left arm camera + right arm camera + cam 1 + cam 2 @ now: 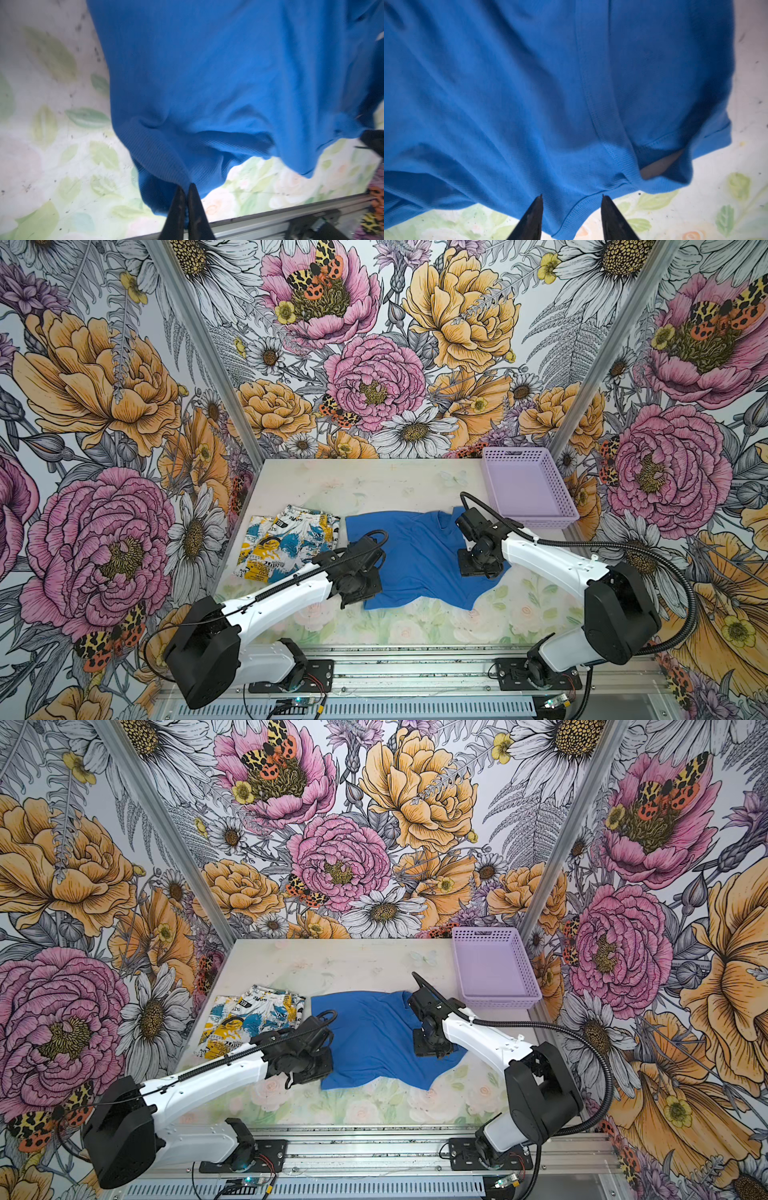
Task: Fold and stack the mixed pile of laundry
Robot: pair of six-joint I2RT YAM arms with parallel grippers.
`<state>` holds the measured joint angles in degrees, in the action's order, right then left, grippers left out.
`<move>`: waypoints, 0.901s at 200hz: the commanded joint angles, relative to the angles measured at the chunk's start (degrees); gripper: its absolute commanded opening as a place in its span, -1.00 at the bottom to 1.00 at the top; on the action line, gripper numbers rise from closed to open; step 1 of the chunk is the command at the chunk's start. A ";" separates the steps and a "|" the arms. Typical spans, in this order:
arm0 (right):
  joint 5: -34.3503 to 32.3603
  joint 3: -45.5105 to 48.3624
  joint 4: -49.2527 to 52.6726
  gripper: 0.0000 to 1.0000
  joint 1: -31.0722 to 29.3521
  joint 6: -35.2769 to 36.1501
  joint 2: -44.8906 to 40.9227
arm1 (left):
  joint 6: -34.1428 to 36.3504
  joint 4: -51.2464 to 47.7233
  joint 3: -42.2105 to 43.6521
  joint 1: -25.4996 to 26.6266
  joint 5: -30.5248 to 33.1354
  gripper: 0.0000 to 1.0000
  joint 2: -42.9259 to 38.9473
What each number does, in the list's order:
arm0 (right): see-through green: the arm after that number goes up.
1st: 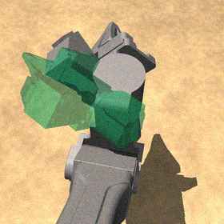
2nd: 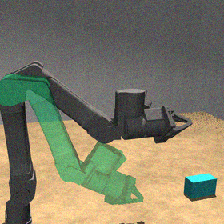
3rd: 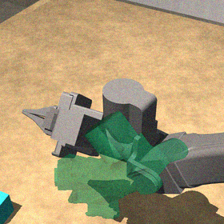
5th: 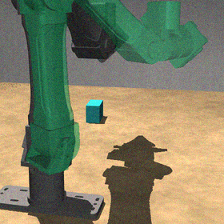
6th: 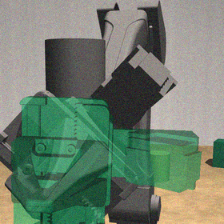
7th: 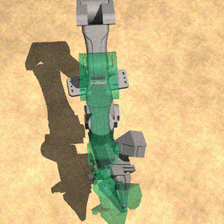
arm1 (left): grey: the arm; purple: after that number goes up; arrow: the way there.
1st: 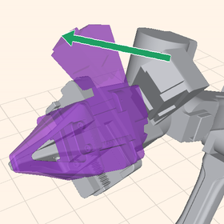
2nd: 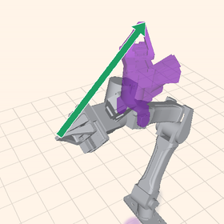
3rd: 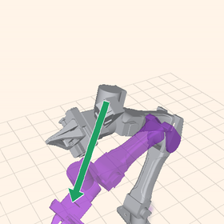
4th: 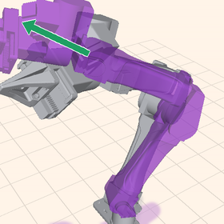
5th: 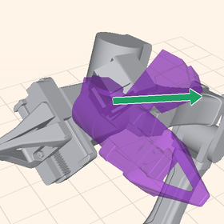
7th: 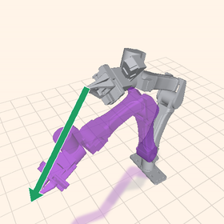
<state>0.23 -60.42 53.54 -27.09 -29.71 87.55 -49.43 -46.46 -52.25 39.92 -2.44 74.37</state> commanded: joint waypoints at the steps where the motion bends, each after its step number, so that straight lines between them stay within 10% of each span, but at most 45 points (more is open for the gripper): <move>1: 0.72 -3.90 -0.98 -0.04 2.01 3.79 2.64 | 9.31 -2.41 -6.25 -4.13 -3.79 -0.84 5.88; 22: 1.40 -6.07 -0.98 -0.04 3.37 5.44 5.54 | 15.47 -3.65 -14.44 -6.70 -4.26 -0.74 14.20; 44: 2.23 -6.76 -0.98 -0.04 3.64 5.56 6.35 | 18.64 -6.27 -19.43 -8.40 -0.93 0.07 20.55; 67: 2.49 -5.82 -0.96 -0.04 3.71 4.89 5.15 | 17.42 -6.10 -17.94 -9.51 2.84 0.27 19.13; 180: 4.94 -3.01 -3.26 -0.04 3.83 3.04 4.61 | 22.73 5.82 -7.48 -7.66 -1.97 -0.13 16.10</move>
<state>4.38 -63.57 51.42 -23.42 -25.87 93.01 -30.94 -44.91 -57.69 31.92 -2.85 87.90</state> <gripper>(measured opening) 0.481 0.443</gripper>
